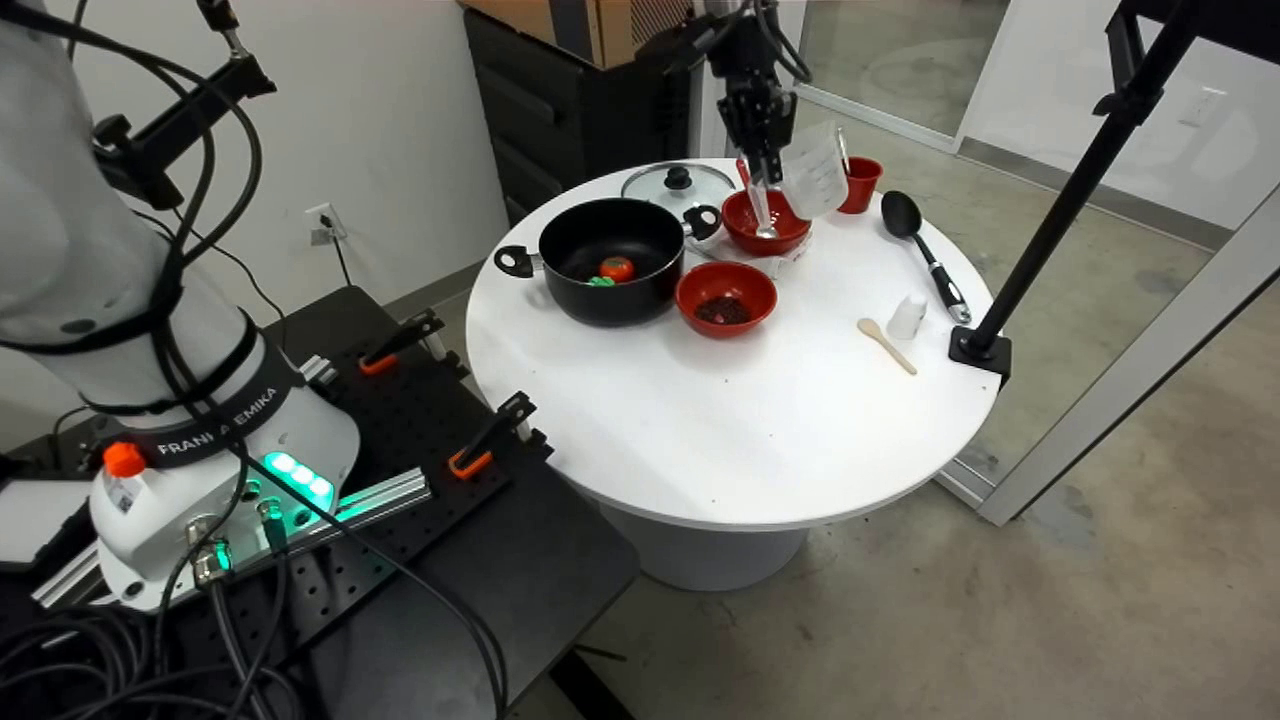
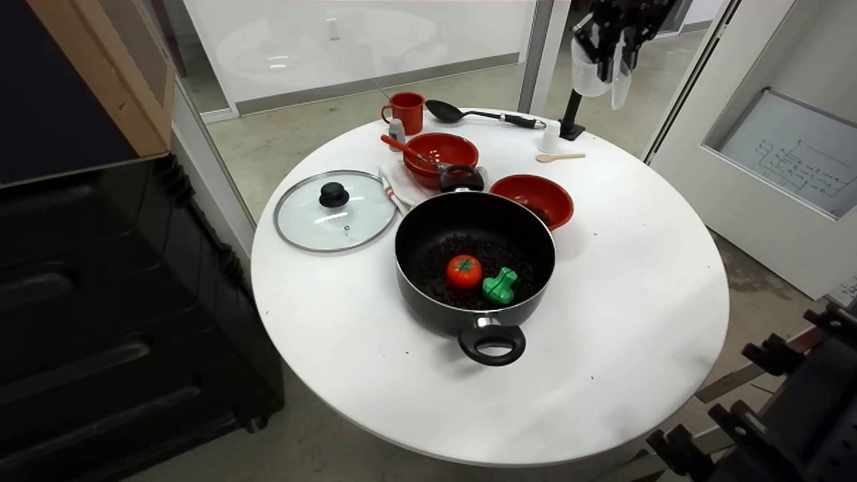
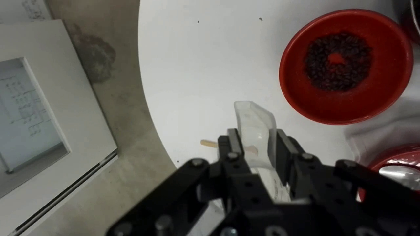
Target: Pour the contents of the clear jar into the pot
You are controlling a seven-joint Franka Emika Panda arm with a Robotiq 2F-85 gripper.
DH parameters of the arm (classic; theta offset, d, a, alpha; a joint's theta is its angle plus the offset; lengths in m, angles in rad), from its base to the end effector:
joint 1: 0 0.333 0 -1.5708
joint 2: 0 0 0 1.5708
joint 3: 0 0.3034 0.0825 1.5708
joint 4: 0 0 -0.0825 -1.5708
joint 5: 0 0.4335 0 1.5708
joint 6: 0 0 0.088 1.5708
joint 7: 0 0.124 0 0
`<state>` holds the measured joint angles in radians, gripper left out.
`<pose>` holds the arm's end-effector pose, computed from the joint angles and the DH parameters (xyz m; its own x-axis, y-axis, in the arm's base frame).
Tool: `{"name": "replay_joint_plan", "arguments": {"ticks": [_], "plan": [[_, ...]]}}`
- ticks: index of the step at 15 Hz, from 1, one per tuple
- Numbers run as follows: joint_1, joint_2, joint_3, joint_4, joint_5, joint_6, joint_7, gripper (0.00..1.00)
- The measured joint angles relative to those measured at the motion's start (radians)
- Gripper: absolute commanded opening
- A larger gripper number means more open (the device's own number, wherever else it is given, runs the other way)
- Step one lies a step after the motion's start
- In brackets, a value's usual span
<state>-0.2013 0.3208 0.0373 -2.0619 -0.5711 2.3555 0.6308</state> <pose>0.6091 -0.1146 0.2135 0.9282 -0.3474 0.1331 -0.3719 -0.8593 0.3512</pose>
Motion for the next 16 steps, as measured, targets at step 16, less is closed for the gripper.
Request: {"name": "replay_joint_plan", "arguments": {"ticks": [16], "plan": [[-0.147, 0.411, -0.085, 0.312, 0.792, -0.256, -0.665, 0.07]]}}
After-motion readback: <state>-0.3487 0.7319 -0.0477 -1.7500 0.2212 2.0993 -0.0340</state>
